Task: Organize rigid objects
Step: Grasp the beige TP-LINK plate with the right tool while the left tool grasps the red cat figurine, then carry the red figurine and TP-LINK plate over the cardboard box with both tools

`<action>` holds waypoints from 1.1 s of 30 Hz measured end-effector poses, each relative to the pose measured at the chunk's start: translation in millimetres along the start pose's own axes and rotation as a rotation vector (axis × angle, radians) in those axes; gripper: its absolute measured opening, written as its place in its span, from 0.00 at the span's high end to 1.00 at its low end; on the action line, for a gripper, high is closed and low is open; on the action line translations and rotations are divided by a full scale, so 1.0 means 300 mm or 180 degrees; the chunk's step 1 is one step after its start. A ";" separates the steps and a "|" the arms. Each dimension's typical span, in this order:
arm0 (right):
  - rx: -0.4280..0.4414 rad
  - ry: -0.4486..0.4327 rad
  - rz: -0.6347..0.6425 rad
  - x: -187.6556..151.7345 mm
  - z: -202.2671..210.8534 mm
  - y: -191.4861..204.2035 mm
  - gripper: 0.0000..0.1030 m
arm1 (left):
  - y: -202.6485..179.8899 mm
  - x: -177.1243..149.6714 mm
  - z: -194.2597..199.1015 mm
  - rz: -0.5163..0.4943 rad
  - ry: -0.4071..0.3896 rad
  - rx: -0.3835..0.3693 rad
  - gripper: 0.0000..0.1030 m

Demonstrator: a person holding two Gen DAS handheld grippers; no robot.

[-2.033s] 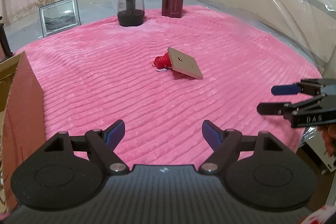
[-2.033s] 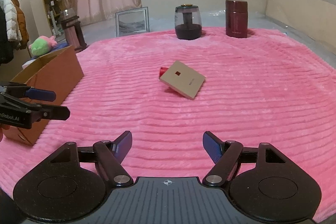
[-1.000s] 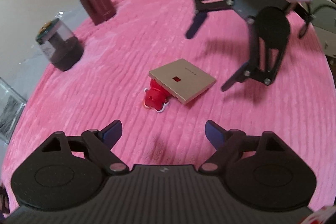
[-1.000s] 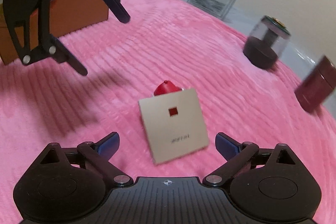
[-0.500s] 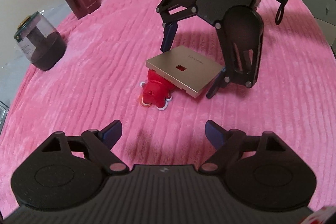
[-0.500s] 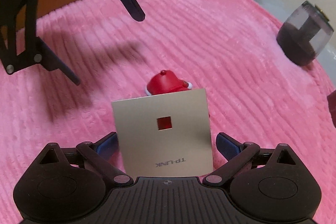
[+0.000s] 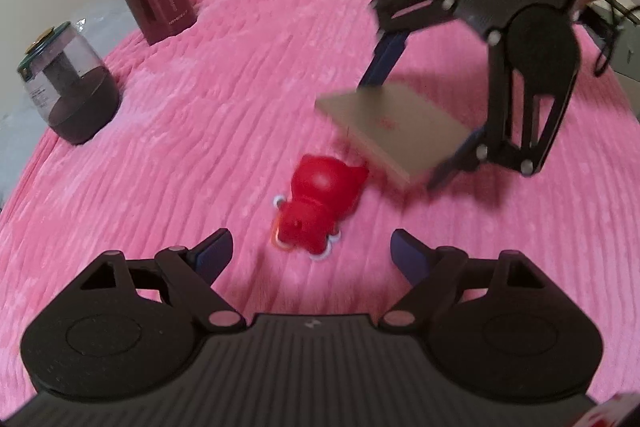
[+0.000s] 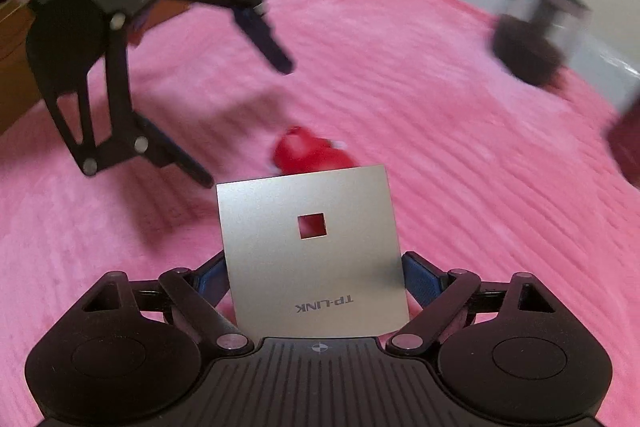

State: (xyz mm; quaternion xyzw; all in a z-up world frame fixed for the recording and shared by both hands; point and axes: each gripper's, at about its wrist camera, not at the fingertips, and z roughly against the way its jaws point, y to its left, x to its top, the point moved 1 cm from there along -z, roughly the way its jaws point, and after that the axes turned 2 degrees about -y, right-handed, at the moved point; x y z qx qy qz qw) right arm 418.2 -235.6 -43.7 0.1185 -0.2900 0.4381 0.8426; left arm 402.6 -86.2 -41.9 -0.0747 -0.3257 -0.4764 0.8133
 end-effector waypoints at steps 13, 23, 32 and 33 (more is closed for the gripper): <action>-0.0291 -0.0152 -0.0656 -0.120 0.086 -0.048 0.17 | 0.014 0.067 -0.153 -0.0121 0.0000 -0.0179 0.45; -0.0358 -0.0318 -0.0873 -0.148 0.111 -0.031 0.17 | -0.004 0.087 -0.164 -0.0005 0.0095 -0.0186 0.60; -0.0394 -0.0442 -0.1124 -0.178 0.175 0.042 0.17 | -0.057 0.056 -0.007 0.0487 0.0044 -0.0191 0.60; -0.0387 -0.0458 -0.1156 -0.179 0.186 0.055 0.17 | -0.066 0.052 0.018 0.0539 0.0052 -0.0173 0.60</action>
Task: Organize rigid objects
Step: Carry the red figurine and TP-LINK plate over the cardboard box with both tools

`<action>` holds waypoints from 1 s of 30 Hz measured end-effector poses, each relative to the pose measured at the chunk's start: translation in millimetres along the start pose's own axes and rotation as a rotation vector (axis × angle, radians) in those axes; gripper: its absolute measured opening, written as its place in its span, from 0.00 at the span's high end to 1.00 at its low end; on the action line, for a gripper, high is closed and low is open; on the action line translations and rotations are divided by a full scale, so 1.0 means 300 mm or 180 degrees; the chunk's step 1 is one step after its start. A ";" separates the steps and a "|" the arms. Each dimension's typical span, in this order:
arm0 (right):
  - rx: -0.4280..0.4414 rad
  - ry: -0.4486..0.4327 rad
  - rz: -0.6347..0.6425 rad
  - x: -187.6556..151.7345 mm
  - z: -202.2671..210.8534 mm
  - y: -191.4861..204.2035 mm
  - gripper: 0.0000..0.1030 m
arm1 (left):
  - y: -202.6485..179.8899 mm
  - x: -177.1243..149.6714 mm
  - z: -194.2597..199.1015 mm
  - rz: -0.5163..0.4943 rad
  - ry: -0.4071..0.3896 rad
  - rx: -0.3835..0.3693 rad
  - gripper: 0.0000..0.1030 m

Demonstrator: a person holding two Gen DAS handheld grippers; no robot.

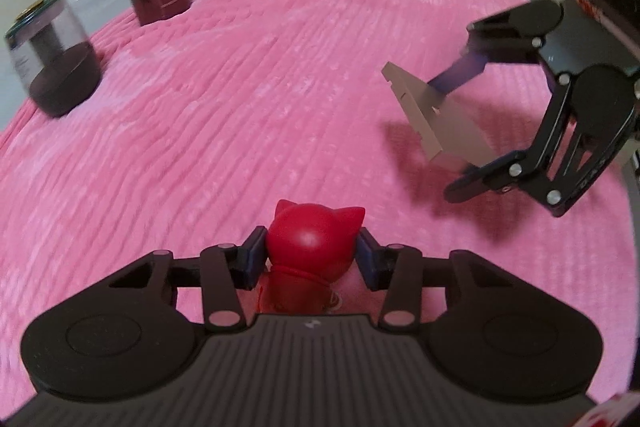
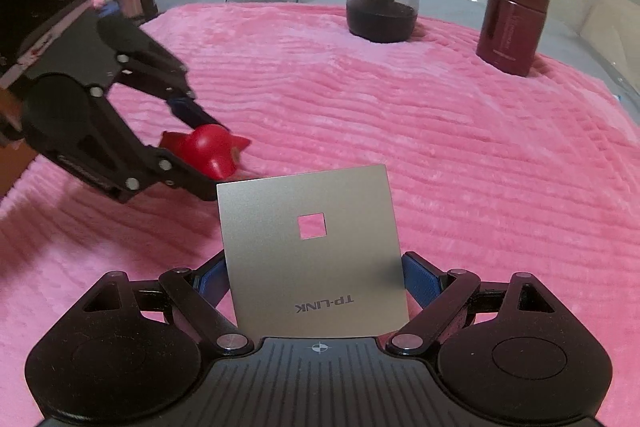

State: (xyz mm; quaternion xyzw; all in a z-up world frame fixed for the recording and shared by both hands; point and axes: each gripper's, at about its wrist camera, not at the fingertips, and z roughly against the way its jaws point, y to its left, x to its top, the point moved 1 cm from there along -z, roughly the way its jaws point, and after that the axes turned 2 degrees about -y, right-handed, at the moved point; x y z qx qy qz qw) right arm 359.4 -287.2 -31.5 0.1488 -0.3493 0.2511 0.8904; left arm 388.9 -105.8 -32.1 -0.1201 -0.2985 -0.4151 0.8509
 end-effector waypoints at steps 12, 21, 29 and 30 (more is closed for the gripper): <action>0.0078 -0.0126 0.0024 -0.035 0.218 0.211 0.17 | -0.163 -0.092 0.334 0.0351 -0.0118 0.0141 0.60; 0.0120 -0.0225 -0.0016 -0.073 0.387 0.371 0.17 | -0.292 -0.176 0.605 0.0484 -0.0353 0.0224 0.60; 0.0198 -0.0278 0.0113 -0.077 0.482 0.535 0.17 | -0.337 -0.283 0.827 0.0537 -0.0412 0.0402 0.60; 0.0209 -0.0287 0.0135 -0.074 0.490 0.553 0.17 | -0.335 -0.299 0.868 0.0556 -0.0429 0.0432 0.60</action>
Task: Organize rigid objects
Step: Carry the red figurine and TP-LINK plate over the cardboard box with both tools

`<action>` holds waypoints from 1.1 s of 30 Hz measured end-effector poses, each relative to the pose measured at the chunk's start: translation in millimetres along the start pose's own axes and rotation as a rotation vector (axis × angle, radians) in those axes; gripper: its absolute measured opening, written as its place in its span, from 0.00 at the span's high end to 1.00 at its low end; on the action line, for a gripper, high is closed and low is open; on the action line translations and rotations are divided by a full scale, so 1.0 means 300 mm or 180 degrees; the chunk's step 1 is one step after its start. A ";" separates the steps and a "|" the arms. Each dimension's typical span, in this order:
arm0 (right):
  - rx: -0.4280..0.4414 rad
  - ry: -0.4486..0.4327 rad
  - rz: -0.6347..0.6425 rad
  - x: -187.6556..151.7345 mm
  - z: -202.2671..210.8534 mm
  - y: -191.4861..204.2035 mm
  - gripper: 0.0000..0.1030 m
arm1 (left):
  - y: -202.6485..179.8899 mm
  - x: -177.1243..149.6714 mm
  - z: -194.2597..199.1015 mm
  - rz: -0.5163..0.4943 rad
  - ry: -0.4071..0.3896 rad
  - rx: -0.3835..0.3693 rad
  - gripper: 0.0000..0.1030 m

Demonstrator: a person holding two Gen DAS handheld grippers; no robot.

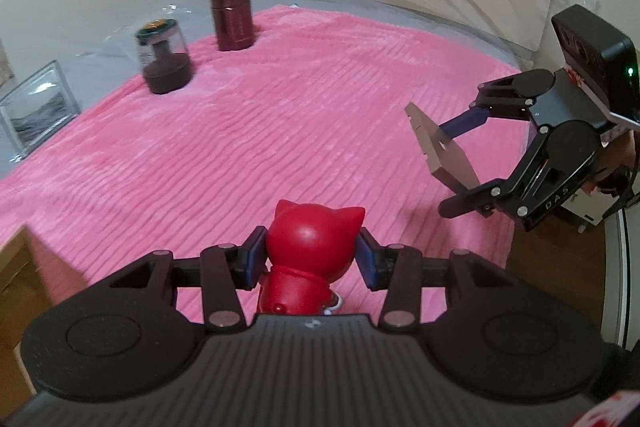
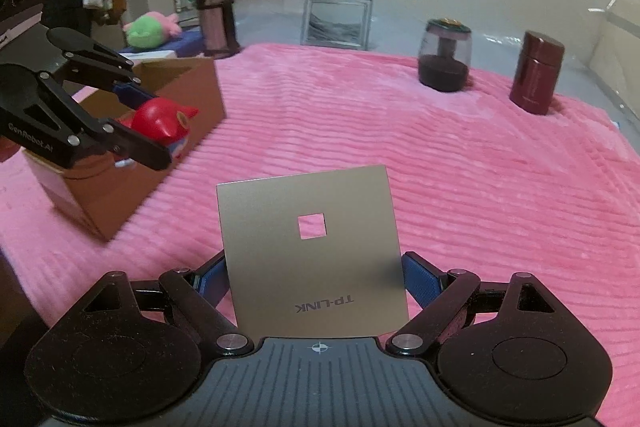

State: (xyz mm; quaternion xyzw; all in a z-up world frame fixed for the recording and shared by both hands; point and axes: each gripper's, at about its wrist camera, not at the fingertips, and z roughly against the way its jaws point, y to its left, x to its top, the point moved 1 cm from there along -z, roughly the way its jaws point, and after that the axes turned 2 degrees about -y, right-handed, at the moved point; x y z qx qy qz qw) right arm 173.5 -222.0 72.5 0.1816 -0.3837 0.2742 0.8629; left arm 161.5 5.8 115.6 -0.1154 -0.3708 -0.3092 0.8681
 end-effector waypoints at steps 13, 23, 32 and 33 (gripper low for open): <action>0.0409 -0.0143 0.0391 0.163 -0.066 0.299 0.17 | 0.226 -0.144 0.413 0.0201 0.0002 0.0631 0.60; 0.0660 -0.0141 0.0652 0.288 -0.180 0.487 0.17 | 0.390 -0.269 0.539 0.0313 0.0170 0.0975 0.60; 0.0819 -0.0117 0.1077 0.408 -0.312 0.661 0.17 | 0.510 -0.362 0.509 0.0265 0.0382 0.1105 0.60; 0.0829 -0.0112 0.1144 0.422 -0.331 0.682 0.17 | 0.522 -0.370 0.496 0.0258 0.0411 0.1099 0.60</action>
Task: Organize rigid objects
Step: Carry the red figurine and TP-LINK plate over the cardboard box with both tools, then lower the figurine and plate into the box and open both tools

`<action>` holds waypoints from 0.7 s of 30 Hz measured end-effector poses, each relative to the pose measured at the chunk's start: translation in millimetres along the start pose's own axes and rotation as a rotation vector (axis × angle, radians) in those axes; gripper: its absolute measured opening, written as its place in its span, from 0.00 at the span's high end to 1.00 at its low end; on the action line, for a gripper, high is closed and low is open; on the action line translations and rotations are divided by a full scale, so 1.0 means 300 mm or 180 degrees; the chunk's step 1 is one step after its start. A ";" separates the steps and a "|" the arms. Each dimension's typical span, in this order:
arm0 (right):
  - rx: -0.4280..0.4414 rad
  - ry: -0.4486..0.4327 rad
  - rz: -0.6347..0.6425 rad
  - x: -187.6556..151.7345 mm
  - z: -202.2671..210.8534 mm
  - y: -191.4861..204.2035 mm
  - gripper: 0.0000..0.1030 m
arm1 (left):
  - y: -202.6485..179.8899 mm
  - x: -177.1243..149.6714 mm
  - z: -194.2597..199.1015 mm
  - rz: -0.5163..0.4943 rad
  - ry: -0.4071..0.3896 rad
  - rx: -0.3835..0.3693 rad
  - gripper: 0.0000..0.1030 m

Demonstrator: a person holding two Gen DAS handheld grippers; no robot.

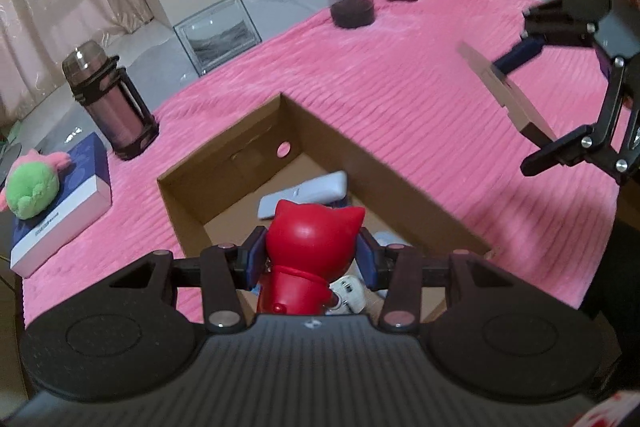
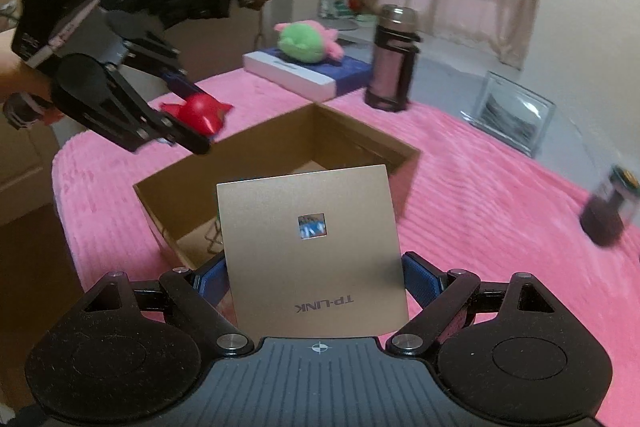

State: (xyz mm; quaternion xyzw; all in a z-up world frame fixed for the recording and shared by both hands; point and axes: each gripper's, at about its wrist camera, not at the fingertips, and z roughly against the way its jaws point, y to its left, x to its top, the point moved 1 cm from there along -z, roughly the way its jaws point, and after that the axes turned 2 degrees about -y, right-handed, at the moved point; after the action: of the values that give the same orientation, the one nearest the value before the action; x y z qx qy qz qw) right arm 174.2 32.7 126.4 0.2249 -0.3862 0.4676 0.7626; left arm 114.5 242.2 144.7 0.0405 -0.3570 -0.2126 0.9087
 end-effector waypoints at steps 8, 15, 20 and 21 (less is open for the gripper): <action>0.0075 0.0132 0.0448 0.110 -0.197 0.050 0.17 | 0.045 -0.037 -0.098 -0.0130 0.0133 -0.0013 0.60; 0.0113 0.0248 0.0672 0.172 -0.343 0.054 0.17 | 0.078 -0.068 -0.174 -0.0188 0.0204 -0.0087 0.60; 0.0160 0.0355 0.0840 0.191 -0.429 0.042 0.17 | 0.097 -0.087 -0.215 -0.0213 0.0224 -0.0146 0.60; 0.0160 0.0379 0.0876 0.194 -0.447 0.040 0.17 | 0.098 -0.090 -0.222 -0.0225 0.0224 -0.0152 0.60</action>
State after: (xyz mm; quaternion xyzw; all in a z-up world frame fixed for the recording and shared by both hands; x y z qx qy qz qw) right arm 229.8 164.1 92.2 0.1607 -0.3556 0.5898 0.7070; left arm 151.8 274.9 85.0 0.0388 -0.3179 -0.2515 0.9133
